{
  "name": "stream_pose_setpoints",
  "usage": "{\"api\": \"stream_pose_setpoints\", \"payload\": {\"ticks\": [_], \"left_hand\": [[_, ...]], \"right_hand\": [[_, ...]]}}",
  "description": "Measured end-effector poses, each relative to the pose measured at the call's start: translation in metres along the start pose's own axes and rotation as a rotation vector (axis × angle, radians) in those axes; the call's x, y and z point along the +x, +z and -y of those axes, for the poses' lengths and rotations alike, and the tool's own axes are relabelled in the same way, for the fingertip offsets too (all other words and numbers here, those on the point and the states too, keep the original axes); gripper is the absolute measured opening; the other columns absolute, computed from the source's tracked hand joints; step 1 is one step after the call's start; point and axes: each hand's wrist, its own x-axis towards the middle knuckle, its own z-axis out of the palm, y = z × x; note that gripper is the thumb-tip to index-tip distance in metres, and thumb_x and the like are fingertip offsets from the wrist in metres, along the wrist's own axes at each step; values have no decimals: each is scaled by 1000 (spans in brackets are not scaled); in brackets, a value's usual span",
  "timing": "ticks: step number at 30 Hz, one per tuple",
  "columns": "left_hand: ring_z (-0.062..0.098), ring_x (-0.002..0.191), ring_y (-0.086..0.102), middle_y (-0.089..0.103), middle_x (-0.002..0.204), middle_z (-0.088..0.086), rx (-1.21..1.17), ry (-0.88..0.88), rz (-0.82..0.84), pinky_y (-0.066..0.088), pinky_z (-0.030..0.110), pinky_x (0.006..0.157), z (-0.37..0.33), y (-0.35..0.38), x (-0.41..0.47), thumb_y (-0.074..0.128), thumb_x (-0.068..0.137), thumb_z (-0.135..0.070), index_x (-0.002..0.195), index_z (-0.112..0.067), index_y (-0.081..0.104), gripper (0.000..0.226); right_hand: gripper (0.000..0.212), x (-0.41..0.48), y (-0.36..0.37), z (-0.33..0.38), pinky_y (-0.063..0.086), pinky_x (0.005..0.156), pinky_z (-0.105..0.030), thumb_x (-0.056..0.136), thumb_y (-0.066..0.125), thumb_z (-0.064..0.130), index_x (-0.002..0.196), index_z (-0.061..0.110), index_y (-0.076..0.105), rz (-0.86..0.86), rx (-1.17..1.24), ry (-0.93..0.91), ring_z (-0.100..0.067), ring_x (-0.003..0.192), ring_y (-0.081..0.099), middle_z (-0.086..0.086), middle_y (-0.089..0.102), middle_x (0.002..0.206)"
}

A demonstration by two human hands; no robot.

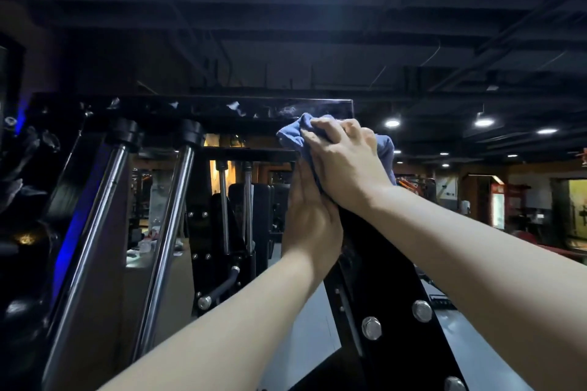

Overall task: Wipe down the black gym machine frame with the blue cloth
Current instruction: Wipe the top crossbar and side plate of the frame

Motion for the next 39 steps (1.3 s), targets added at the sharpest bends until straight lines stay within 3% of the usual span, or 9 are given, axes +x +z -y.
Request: {"api": "stream_pose_setpoints", "payload": {"ticks": [4,9,13,16,20,25,29,32,39], "left_hand": [[3,153,11,13,168,-11,-15,14,4,19,39,126,9,-8,-21,32,107,-30,162,-31,5,61],[-4,151,0,5,167,-13,-78,-62,-38,7,22,121,-12,-28,-20,39,105,-19,161,-29,7,65],[3,141,29,29,157,-1,-194,-61,-132,27,22,119,-29,-44,-12,39,105,-13,157,-21,26,54],[10,130,45,40,146,-2,-389,-210,-127,39,41,116,-34,-52,-6,39,106,-28,151,-27,40,45],[29,121,61,63,130,14,-455,-287,108,45,57,107,-40,-63,0,42,86,-73,127,-34,62,60],[11,117,65,66,130,-5,-493,-250,231,52,33,102,-51,-72,6,71,92,-35,142,-33,39,60],[7,136,42,43,152,-8,9,-90,94,35,21,103,-46,-72,11,62,89,-14,154,-31,34,73],[20,133,43,41,151,-4,319,70,-68,49,38,93,-44,-72,33,61,91,-21,152,-41,32,71],[29,116,42,44,146,-4,798,490,54,44,47,92,-27,-38,53,54,83,-40,131,-40,58,48]], "right_hand": [[40,-5,-2,-19,45,88,-49,98,41,43,133,37,60,76,-19,-135,-29,110,52,8,54,139],[57,12,-13,-3,40,88,-46,89,59,44,144,29,51,184,-99,161,-37,119,43,-1,46,147],[39,-2,-28,27,47,87,-42,94,58,37,132,27,58,284,-62,21,-32,117,41,0,48,136],[25,-5,-35,37,47,93,-41,96,55,24,114,31,70,341,336,2,-22,112,54,8,65,117],[35,6,-56,36,59,94,-44,97,63,21,132,29,61,368,1216,680,-24,106,71,-2,71,120],[23,0,-65,31,59,88,-41,106,51,26,123,11,59,242,1742,918,-28,95,71,-12,71,112],[39,-27,-43,9,36,118,-38,105,45,27,142,17,53,51,963,716,-17,136,49,1,56,144],[58,-57,-25,1,17,127,-37,105,40,26,160,16,26,115,474,521,-12,154,19,0,26,167],[49,-63,-17,1,29,121,-28,107,32,27,156,35,31,58,622,517,0,146,31,15,37,160]]}}
